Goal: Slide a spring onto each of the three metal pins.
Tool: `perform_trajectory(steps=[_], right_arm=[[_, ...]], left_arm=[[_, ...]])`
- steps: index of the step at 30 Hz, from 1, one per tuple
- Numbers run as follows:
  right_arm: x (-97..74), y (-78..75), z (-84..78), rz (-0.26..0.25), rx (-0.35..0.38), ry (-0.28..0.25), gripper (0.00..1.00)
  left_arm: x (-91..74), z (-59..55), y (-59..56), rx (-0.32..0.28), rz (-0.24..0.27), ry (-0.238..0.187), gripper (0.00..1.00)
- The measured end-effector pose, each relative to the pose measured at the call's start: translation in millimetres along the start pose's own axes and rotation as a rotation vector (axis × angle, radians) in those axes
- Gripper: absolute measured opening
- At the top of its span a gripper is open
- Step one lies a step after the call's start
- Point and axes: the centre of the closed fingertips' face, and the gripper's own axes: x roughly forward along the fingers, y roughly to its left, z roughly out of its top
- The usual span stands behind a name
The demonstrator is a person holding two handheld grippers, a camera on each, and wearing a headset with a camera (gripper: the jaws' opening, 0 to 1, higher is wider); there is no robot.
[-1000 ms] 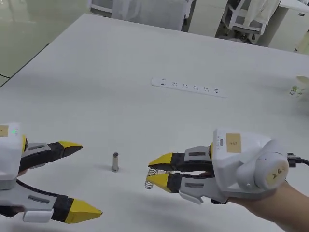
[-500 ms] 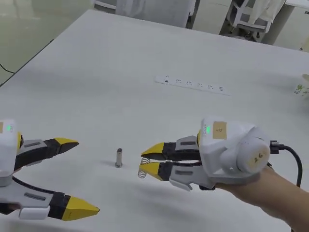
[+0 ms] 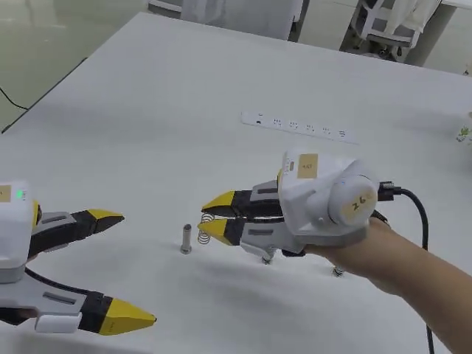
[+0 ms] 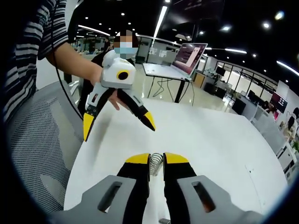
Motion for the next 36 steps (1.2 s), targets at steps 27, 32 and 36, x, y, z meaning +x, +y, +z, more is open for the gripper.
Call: perform_trajectory(steps=[27,32,36], right_arm=[[27.0,-15.8,-4.0,-0.022,0.041,-0.003,0.08],[31.2,-16.6,-7.5,-0.022,0.042,0.006,0.08],[34.5,-15.9,-10.9,-0.016,0.044,0.016,0.08]], left_arm=[[-3.4,-1.2,1.2,-0.009,0.010,0.000,0.98],[-4.5,-2.2,1.1,-0.012,0.011,0.001,0.98],[-5.8,-3.3,2.2,-0.015,0.015,0.001,0.97]])
